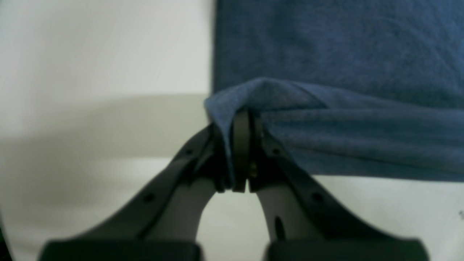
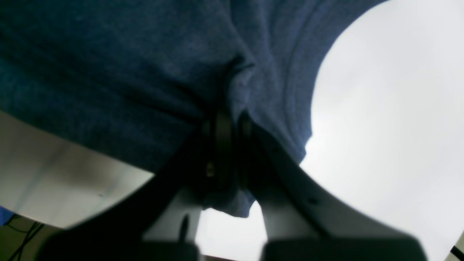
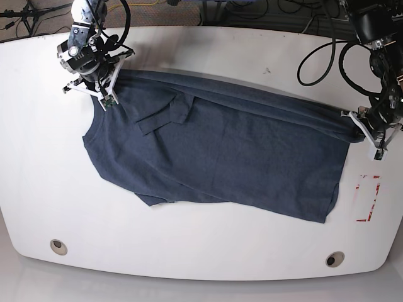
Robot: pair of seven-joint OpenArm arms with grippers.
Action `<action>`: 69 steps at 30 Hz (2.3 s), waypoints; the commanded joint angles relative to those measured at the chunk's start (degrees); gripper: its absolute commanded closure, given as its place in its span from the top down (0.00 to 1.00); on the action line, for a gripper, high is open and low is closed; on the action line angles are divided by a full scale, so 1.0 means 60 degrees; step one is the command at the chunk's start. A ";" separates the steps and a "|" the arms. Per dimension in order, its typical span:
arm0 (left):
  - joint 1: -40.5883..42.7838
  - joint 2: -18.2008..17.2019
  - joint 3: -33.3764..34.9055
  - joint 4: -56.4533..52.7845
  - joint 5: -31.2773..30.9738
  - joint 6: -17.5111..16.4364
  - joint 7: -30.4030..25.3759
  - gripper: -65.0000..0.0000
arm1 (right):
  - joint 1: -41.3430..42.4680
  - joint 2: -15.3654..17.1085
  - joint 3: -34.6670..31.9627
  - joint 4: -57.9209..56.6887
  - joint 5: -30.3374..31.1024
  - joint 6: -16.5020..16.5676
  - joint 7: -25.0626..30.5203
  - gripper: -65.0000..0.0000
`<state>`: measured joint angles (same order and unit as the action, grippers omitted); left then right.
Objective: Fold the T-shirt properly
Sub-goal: 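Lay the shirt flat on the table, holding its edge with both grippers, then pull the held shirt edge apart with both grippers to straighten it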
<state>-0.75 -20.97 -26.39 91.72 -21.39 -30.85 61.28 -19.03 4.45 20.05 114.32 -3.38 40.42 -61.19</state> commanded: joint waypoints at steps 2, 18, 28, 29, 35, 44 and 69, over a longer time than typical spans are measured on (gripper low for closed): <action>-0.0497 -0.0204 0.0010 -0.0598 0.0319 0.0050 -0.0169 0.00 | 0.0028 0.0145 0.0079 -0.0057 -0.0133 -0.0071 0.0052 0.00; -0.2109 -0.0204 0.0040 -0.2987 0.0334 0.0050 -0.0183 0.00 | 0.0072 0.0130 0.0079 -0.0087 -0.0133 -0.0071 0.0066 0.00; -0.2739 -0.0190 0.0040 -0.3998 0.0334 0.0050 -0.0198 0.00 | 0.0087 0.0116 0.0079 -0.0087 -0.0148 -0.0071 0.0066 0.00; -0.2768 -0.0190 0.0054 -0.4042 0.0334 0.0050 -0.0198 0.00 | 0.0087 0.0116 0.0079 -0.0087 -0.0148 -0.0071 0.0066 0.00; -0.2929 -0.0190 0.0699 -0.4203 0.0334 0.0094 -0.0198 0.19 | 0.0116 0.0130 0.0079 -0.0101 -0.0148 -0.0071 0.0066 0.00; -0.2959 -0.0190 0.0831 -0.4144 0.0334 0.0124 -0.0198 0.61 | 0.0409 0.0116 0.0079 -0.0057 -0.0148 -0.0071 0.0052 0.31; -0.2592 0.0089 -0.0561 -0.2313 0.0290 -0.1386 -0.0169 0.61 | 0.1904 0.0057 0.1002 0.0397 -0.0045 -0.0071 -0.0095 0.52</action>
<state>-17.21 -20.99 -29.76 76.01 -19.14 -37.21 60.62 -7.57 4.38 25.85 114.85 -4.16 39.90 -61.71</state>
